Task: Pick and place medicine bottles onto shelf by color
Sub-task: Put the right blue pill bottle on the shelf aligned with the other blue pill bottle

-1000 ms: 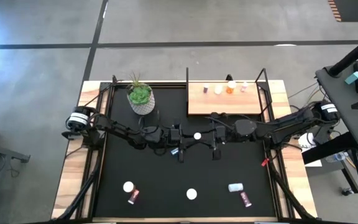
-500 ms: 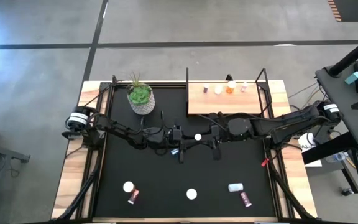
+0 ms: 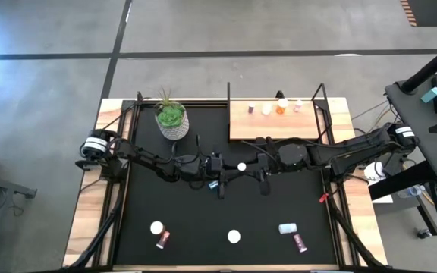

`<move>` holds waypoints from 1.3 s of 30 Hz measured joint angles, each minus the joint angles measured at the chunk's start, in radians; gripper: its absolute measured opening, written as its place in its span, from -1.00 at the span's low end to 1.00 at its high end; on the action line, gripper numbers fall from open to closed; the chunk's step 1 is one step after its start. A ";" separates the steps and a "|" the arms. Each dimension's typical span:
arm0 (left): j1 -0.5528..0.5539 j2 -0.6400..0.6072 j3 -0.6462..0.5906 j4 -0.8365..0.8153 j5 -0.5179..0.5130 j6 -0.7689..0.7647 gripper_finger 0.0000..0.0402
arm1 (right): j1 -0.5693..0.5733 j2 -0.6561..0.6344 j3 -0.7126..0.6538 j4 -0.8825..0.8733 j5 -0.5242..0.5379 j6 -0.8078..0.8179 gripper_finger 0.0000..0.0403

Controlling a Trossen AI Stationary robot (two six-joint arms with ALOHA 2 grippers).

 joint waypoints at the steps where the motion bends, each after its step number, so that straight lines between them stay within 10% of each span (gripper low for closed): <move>1: 0.001 0.000 0.001 0.000 0.000 0.000 -0.65 | 0.000 0.000 0.000 0.000 0.000 -0.001 -0.45; 19: 0.018 0.000 0.014 0.017 -0.018 0.001 -0.65 | -0.002 -0.020 0.038 -0.052 0.010 -0.007 0.13; 39: 0.045 -0.002 0.021 0.038 -0.021 0.001 -0.65 | 0.000 -0.052 0.040 -0.035 0.029 0.012 0.11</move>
